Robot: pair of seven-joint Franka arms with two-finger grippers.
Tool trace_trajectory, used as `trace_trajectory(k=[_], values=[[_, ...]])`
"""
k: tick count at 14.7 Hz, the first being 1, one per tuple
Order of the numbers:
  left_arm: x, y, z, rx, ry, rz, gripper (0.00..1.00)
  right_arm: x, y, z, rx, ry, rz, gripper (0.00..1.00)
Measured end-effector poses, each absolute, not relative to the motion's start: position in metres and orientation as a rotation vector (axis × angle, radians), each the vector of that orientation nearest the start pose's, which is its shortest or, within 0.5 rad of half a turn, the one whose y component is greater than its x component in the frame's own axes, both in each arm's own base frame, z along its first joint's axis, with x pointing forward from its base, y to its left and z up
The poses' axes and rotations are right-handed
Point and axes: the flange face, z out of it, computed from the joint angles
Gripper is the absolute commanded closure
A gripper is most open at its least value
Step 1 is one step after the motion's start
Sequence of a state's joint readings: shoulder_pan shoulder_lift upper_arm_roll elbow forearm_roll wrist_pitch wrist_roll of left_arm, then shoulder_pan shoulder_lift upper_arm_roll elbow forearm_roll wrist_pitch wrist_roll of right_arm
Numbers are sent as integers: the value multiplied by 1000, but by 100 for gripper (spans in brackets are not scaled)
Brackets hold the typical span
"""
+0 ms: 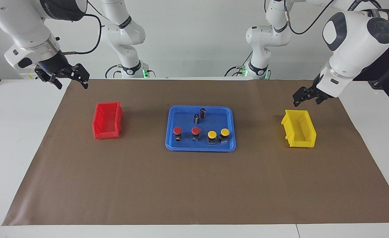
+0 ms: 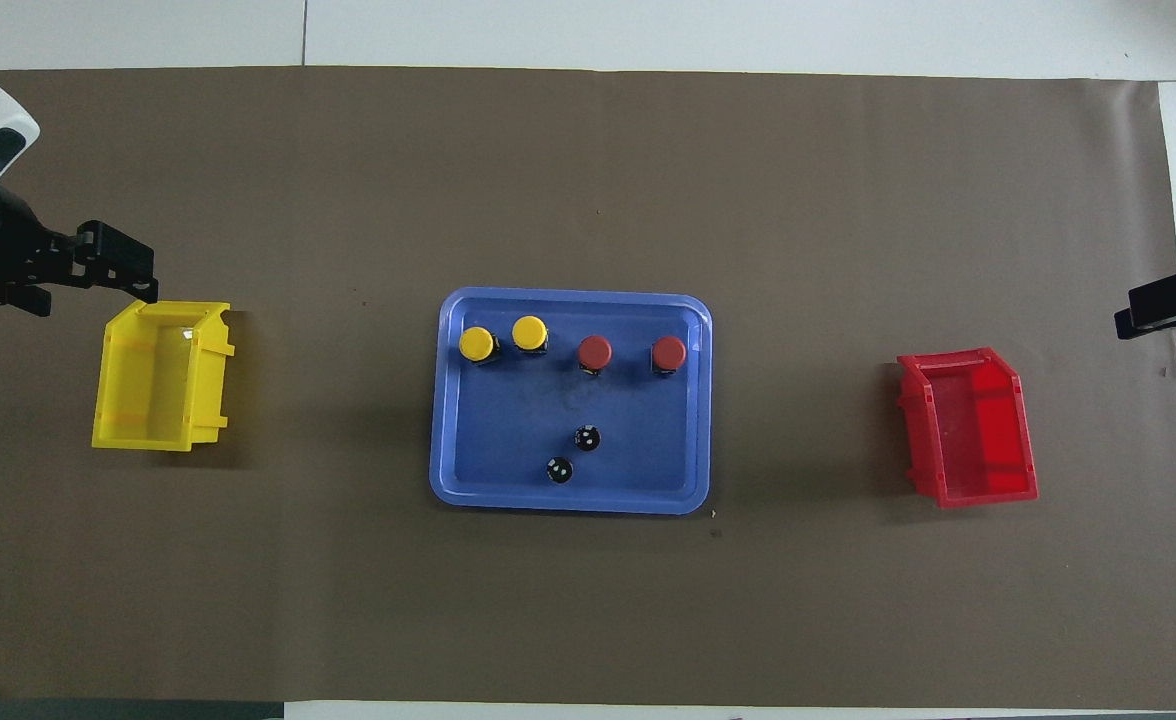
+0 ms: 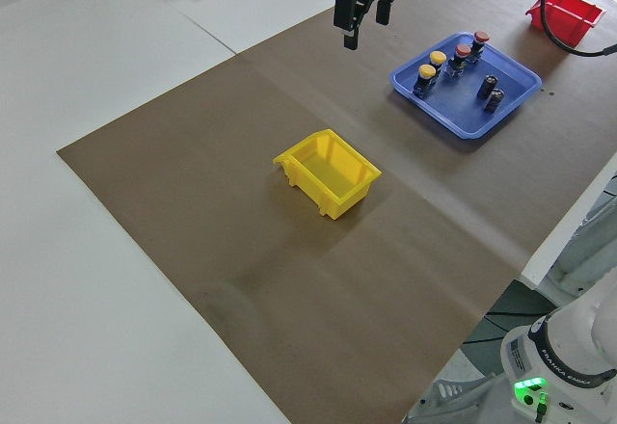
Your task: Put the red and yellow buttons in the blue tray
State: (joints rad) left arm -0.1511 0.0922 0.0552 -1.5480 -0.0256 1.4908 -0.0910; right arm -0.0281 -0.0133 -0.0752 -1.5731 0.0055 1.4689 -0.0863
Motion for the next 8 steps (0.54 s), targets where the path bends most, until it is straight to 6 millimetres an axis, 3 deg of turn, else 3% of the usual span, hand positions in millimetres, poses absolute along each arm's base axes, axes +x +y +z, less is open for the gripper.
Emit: trace_trajectory(k=[3, 6, 8], values=[[561, -42, 587, -3145, 42, 239, 0, 536, -55, 622, -3123, 26, 141, 0], [546, -19, 611, -3158, 67, 191, 0, 536, -55, 622, -3123, 26, 141, 0], [539, -16, 622, -3163, 74, 161, 0, 536, -55, 622, -3123, 26, 141, 0]])
